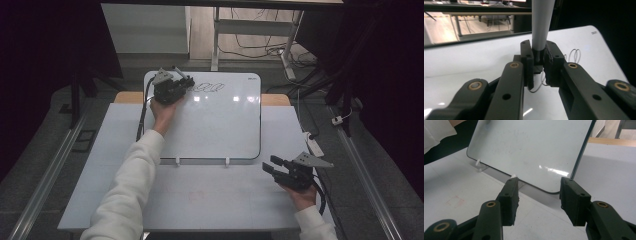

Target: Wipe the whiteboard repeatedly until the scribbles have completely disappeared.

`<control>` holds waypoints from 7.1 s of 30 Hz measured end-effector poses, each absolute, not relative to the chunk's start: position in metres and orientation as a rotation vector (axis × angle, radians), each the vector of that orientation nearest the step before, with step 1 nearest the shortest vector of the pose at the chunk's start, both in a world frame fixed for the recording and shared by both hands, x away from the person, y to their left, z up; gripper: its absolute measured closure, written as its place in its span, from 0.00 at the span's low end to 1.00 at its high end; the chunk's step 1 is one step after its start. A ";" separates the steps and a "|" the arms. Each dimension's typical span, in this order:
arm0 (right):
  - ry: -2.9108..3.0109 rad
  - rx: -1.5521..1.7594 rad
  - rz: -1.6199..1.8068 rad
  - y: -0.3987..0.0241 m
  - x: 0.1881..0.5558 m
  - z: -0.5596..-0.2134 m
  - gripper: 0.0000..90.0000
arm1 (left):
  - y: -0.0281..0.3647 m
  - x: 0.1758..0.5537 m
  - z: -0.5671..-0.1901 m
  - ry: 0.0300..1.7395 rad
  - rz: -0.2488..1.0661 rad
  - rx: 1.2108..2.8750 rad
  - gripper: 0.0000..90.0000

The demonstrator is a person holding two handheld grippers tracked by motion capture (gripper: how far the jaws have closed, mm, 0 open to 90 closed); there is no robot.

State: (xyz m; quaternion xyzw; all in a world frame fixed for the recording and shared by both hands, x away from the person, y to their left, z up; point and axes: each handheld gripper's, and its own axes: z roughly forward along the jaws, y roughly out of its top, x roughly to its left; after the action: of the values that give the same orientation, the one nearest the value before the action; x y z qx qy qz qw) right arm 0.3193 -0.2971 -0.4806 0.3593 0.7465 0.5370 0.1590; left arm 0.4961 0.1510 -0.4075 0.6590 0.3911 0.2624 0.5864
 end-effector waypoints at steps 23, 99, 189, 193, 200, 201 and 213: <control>2.114 1.052 1.546 -0.301 0.319 -0.482 0.52 | 0.144 0.489 -0.418 0.886 0.619 1.547 0.87; 2.146 1.040 1.550 -0.291 0.318 -0.484 0.51 | 0.139 0.475 -0.432 0.887 0.666 1.527 0.87; 2.122 1.038 1.580 -0.295 0.314 -0.480 0.50 | 0.081 0.494 -0.421 0.871 0.662 1.487 0.87; 2.119 1.037 1.578 -0.295 0.313 -0.479 0.50 | 0.047 0.497 -0.426 0.821 0.617 1.509 0.87; 2.100 1.053 1.588 -0.301 0.312 -0.478 0.50 | 0.053 0.504 -0.415 0.848 0.637 1.500 0.87; 2.100 1.055 1.587 -0.301 0.312 -0.479 0.50 | 0.053 0.504 -0.415 0.848 0.637 1.500 0.87; 2.111 1.046 1.580 -0.296 0.310 -0.479 0.50 | 0.032 0.499 -0.423 0.772 0.626 1.560 0.87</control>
State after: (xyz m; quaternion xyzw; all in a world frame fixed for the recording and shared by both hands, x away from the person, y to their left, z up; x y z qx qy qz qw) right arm 0.3102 -0.2965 -0.4790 0.3644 0.7355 0.5506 0.1520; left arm 0.4986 0.0322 -0.4229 0.6733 0.3333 0.2702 0.6021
